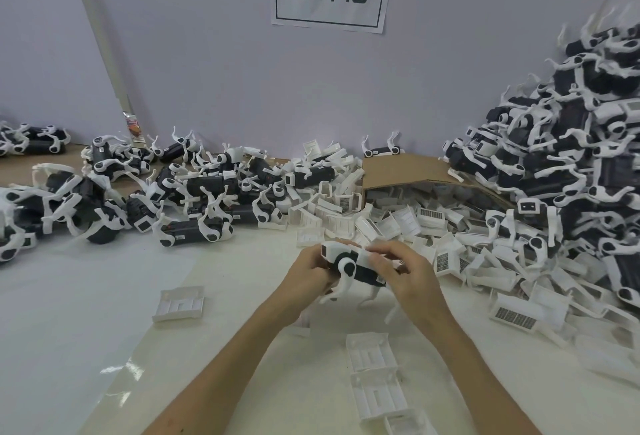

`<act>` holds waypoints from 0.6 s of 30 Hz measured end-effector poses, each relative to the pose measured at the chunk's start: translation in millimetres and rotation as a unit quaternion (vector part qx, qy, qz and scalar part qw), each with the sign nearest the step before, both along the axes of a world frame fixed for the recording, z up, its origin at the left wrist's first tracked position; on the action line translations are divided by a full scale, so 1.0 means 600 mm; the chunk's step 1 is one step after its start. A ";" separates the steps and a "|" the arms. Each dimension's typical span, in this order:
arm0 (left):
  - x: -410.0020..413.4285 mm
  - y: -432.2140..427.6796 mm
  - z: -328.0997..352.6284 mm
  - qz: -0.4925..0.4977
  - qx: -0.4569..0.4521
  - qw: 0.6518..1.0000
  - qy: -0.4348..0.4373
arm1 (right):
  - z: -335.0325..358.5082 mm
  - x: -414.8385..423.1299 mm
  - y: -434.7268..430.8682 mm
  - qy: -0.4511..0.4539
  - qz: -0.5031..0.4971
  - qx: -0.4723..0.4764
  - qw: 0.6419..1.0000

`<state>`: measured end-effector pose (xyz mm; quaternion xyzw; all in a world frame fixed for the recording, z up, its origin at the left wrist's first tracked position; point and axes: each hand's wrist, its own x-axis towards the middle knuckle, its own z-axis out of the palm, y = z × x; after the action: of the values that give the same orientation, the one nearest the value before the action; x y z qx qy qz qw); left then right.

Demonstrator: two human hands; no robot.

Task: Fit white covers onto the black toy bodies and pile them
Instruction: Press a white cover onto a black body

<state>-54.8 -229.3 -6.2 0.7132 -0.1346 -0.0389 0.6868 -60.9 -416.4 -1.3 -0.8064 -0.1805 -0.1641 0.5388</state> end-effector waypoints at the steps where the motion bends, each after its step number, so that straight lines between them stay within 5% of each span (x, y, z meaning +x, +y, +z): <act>1: 0.003 0.002 -0.001 0.015 -0.011 1.000 0.012 | -0.002 -0.002 0.001 -0.006 0.013 -0.021 1.000; 6: 0.010 0.003 -0.002 0.062 -0.034 0.995 0.067 | -0.021 0.004 0.005 -0.029 0.001 -0.106 0.994; 18: 0.002 0.002 0.007 0.045 -0.055 0.993 0.091 | -0.015 0.007 0.001 -0.067 -0.052 -0.085 0.993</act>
<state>-53.6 -228.3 -2.3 0.6730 -0.0408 -0.0655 0.7356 -56.9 -415.7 -10.6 -0.8446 -0.1870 -0.2300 0.4459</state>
